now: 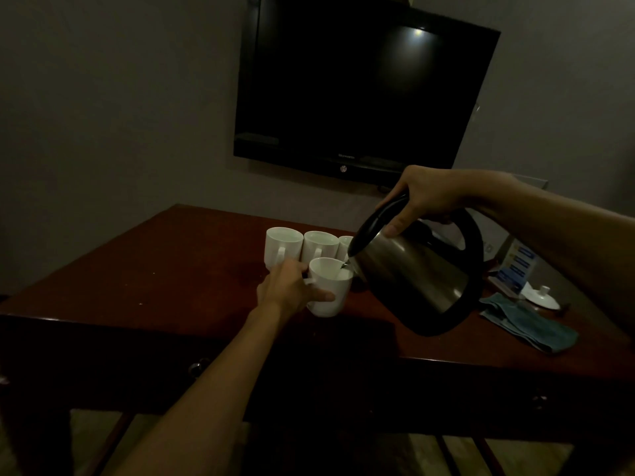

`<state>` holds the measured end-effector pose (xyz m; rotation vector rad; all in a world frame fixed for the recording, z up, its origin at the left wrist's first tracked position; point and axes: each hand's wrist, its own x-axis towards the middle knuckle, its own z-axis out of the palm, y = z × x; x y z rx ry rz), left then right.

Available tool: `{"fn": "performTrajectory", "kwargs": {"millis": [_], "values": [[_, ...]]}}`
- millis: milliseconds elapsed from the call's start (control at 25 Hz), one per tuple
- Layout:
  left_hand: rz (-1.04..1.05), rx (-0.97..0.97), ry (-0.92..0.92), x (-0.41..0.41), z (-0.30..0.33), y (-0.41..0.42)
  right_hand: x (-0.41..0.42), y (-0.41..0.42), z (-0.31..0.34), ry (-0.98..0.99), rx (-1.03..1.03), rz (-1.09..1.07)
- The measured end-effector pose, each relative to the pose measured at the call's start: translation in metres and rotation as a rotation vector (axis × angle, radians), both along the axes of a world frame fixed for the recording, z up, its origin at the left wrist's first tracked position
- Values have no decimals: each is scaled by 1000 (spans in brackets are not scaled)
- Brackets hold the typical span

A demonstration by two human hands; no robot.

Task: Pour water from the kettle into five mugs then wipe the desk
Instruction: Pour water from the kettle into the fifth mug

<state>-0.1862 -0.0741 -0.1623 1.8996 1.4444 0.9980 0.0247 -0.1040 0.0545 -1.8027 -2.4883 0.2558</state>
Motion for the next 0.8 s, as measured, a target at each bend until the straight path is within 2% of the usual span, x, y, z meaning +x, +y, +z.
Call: {"fn": "performTrajectory", "kwargs": {"millis": [800], "values": [[-36,25,-36,-2,-7,6,-1,6,4,-66,0,20]]}}
